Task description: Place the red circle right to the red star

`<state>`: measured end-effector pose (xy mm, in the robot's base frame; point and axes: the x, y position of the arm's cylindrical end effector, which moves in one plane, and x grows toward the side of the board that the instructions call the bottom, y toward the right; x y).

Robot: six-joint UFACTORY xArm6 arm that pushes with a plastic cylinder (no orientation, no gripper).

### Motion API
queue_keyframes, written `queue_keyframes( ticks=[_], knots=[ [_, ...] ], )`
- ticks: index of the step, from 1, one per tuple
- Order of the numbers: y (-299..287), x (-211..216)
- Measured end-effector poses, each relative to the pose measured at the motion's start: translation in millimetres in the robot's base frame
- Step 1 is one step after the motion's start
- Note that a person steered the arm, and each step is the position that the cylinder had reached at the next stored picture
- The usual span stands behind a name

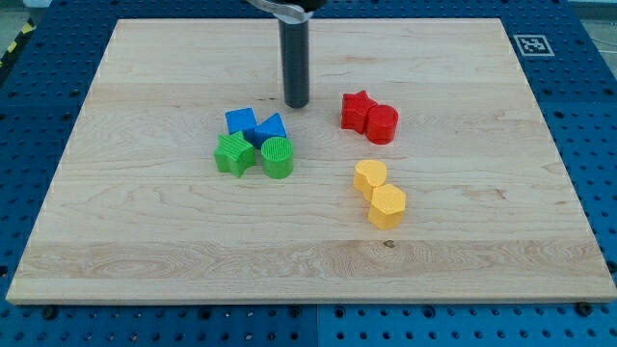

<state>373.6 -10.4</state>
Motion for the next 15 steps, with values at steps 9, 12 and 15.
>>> queue_keyframes(
  ticks=[9, 12, 15],
  knots=[
    [156.5, 71.3],
    [125.4, 43.0],
    [100.1, 79.3]
  ],
)
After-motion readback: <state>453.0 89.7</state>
